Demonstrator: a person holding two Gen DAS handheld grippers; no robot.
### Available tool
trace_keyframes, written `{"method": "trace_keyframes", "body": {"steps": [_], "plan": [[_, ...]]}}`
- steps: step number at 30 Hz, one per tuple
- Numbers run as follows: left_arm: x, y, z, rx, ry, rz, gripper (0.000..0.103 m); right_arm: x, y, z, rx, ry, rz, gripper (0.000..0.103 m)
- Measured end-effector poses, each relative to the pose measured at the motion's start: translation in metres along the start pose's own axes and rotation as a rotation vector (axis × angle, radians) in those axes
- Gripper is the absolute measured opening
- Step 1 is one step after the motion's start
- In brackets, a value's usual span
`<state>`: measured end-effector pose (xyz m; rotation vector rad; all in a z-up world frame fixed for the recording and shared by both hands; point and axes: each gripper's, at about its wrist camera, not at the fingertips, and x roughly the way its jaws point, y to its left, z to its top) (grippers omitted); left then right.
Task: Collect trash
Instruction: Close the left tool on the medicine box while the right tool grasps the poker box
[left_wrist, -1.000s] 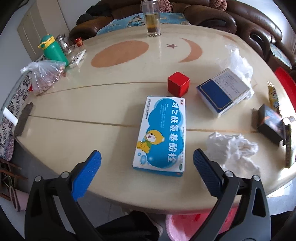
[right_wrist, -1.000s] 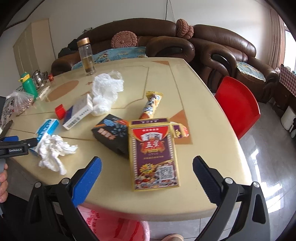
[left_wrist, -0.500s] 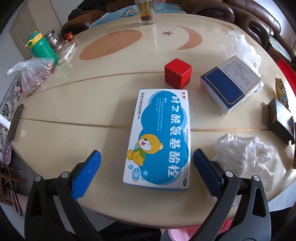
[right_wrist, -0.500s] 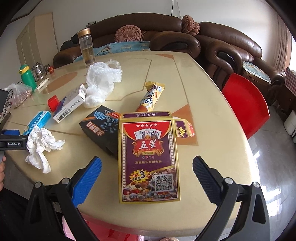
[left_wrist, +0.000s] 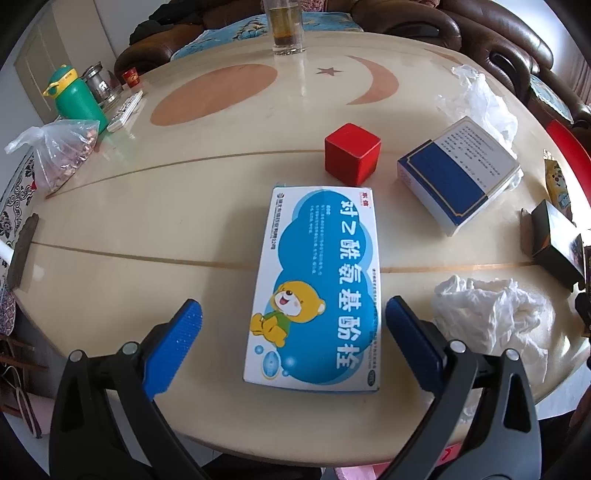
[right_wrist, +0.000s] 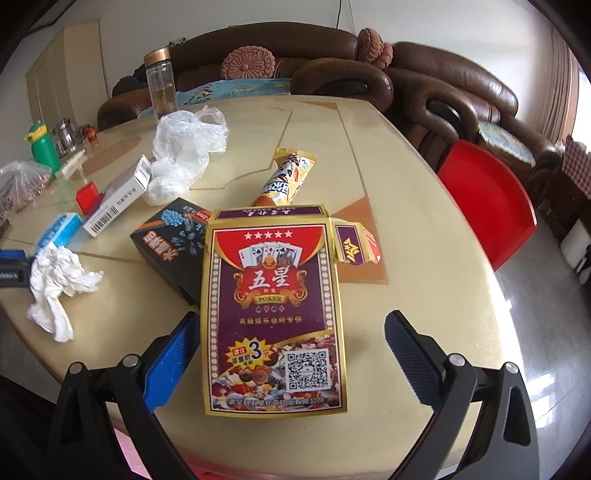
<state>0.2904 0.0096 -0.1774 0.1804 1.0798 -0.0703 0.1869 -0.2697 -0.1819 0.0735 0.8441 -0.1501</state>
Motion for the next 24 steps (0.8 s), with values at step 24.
{"method": "trace_keyframes", "body": {"steps": [24], "plan": [[-0.002,-0.005,0.006,0.007,0.026,-0.13,0.061,-0.004,0.012,-0.004,-0.015,-0.035,0.019,0.058]]}}
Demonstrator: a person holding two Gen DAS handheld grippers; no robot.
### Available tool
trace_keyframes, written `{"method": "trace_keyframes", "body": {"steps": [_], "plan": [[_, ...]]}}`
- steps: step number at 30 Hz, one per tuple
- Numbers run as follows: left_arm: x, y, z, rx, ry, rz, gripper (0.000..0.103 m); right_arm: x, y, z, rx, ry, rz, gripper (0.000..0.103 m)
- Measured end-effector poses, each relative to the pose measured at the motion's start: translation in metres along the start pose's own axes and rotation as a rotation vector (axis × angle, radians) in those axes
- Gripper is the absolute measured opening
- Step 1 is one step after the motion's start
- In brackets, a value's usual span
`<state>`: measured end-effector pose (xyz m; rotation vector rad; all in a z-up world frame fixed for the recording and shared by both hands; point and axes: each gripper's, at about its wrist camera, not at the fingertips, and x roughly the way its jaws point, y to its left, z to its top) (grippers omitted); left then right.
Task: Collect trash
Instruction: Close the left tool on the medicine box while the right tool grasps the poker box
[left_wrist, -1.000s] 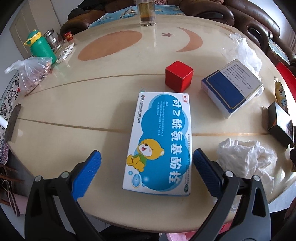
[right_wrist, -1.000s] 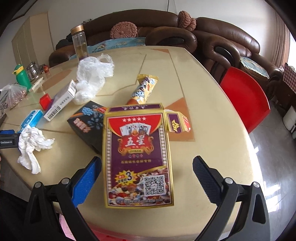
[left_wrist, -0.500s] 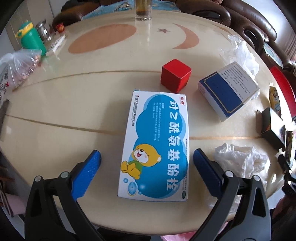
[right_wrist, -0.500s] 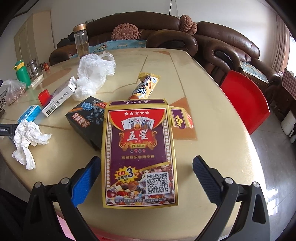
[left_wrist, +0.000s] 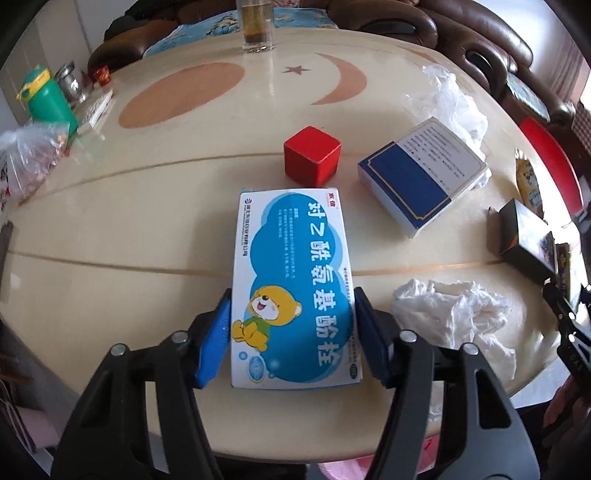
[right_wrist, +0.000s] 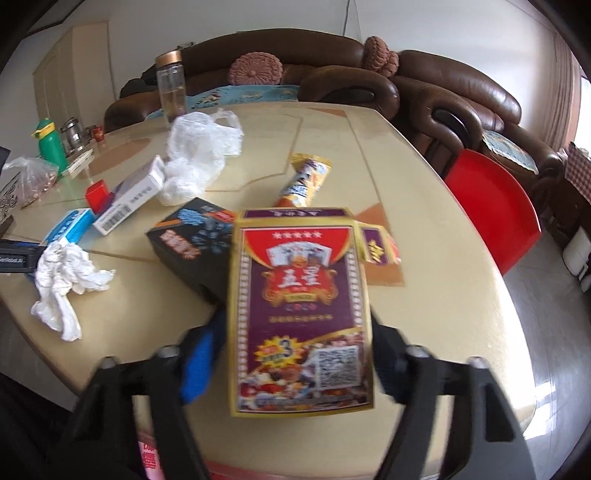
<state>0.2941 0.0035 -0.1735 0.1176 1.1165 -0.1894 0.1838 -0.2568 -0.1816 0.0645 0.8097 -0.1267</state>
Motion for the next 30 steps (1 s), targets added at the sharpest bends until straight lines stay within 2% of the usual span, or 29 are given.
{"method": "trace_keyframes", "body": {"steps": [6,15,18,20,23,30], "plan": [[-0.001,-0.002,-0.001,0.012,0.006,-0.003,0.061,-0.003,-0.003,0.0,0.022,-0.011,-0.009,0.058],[-0.01,0.007,-0.005,-0.022,-0.03,0.008,0.061,-0.025,-0.007,0.007,0.024,-0.103,-0.065,0.058],[-0.012,0.008,-0.008,-0.027,-0.035,0.003,0.061,-0.029,-0.009,0.008,0.029,-0.113,-0.058,0.058],[-0.011,0.008,-0.009,-0.025,-0.032,0.008,0.061,-0.02,-0.008,0.007,0.01,-0.056,-0.019,0.058],[-0.012,0.005,-0.01,-0.015,-0.034,0.014,0.061,-0.015,-0.009,-0.001,0.032,-0.036,-0.001,0.058],[-0.02,0.003,-0.011,-0.013,-0.056,0.01,0.061,-0.029,-0.01,-0.004,0.033,-0.064,0.025,0.058]]}}
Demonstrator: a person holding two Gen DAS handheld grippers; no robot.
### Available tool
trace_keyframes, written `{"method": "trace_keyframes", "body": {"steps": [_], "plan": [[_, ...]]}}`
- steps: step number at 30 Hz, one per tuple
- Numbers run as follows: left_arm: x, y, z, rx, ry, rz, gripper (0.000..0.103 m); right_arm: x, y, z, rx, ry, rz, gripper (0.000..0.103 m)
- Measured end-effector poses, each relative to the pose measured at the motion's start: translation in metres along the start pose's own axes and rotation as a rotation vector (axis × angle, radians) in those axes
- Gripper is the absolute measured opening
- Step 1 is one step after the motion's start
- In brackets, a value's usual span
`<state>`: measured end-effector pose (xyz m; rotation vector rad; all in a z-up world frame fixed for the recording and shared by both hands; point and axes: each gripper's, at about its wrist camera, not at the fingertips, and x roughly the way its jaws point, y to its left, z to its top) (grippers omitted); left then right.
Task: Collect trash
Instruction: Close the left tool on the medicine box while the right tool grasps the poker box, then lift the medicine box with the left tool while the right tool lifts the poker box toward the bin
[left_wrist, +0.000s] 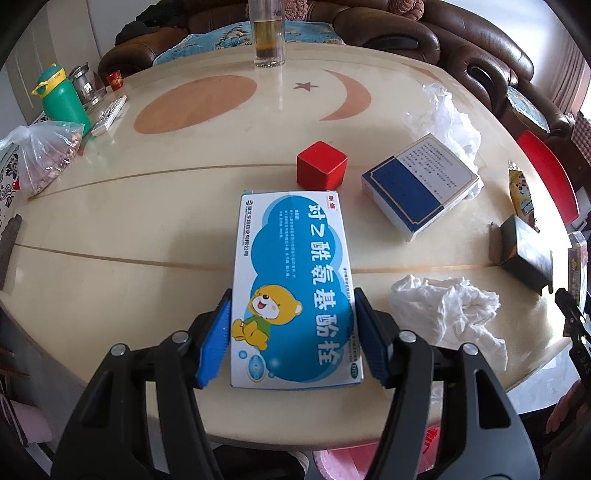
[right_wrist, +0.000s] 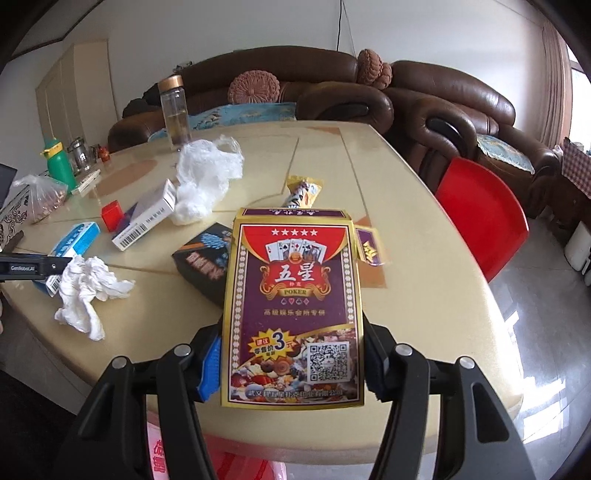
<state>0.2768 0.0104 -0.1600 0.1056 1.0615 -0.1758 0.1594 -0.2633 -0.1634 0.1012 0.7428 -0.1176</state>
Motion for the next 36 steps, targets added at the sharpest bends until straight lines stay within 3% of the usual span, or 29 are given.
{"method": "trace_keyframes", "body": {"steps": [9,14,36], "plan": [[-0.014,-0.003,-0.003,0.009,-0.033,0.005,0.061,-0.022,-0.01,0.001,0.051,-0.039,-0.004,0.058],[-0.03,-0.005,-0.007,0.009,-0.057,0.01,0.061,-0.037,0.004,0.01,0.019,-0.068,-0.012,0.058],[-0.151,-0.013,-0.057,0.07,-0.231,0.013,0.061,-0.133,0.062,0.021,-0.049,-0.153,0.069,0.058]]}}
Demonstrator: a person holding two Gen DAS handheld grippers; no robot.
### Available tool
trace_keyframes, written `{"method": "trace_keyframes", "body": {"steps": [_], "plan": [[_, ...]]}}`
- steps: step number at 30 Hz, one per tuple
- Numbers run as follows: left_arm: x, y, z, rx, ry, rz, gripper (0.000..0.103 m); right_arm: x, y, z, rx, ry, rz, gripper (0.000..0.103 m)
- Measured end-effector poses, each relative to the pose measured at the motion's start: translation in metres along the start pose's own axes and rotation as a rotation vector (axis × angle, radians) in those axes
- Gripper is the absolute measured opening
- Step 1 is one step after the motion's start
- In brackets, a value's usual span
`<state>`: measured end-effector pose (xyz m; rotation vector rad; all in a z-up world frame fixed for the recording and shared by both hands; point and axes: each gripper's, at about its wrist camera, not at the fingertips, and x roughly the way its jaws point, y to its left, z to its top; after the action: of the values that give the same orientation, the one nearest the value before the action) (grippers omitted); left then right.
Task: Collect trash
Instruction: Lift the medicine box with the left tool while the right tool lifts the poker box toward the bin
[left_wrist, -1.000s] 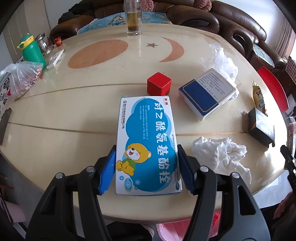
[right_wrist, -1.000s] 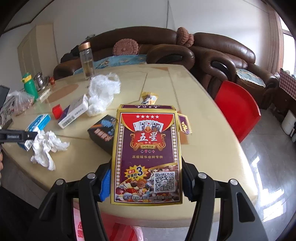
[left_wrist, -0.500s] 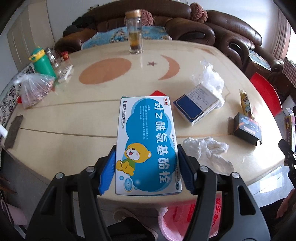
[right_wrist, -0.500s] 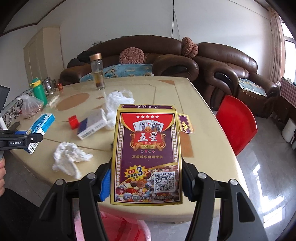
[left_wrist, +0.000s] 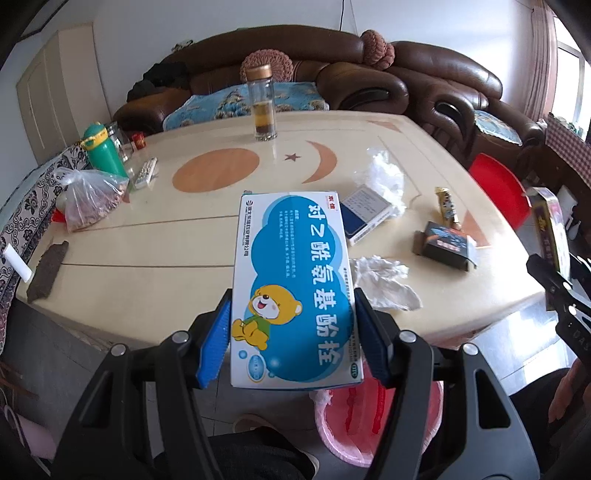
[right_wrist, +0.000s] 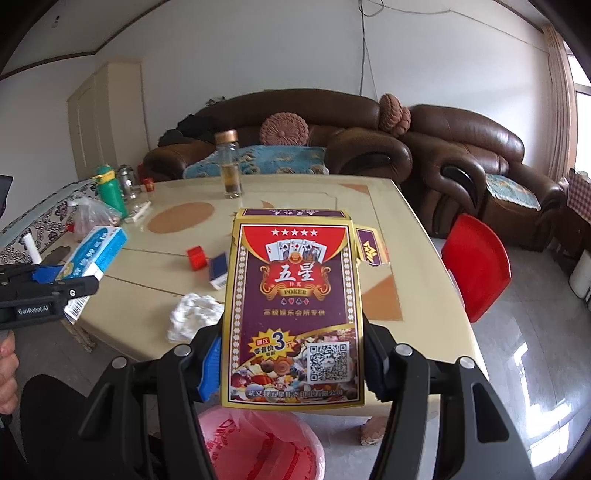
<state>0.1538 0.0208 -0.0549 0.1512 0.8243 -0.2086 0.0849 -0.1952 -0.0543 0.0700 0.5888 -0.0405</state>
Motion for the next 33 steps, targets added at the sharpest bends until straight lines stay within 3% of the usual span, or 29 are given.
{"method": "trace_keyframes", "body": {"steps": [17,33], "plan": [[-0.073,-0.019,-0.033,0.066,-0.083,-0.011,0.061,-0.073,0.033,-0.008,-0.059,-0.063,0.055,0.058],[-0.059,-0.049,-0.074,0.129,-0.003,-0.079,0.061,-0.08,0.038,-0.046,-0.073,0.012,0.064,0.058]]}}
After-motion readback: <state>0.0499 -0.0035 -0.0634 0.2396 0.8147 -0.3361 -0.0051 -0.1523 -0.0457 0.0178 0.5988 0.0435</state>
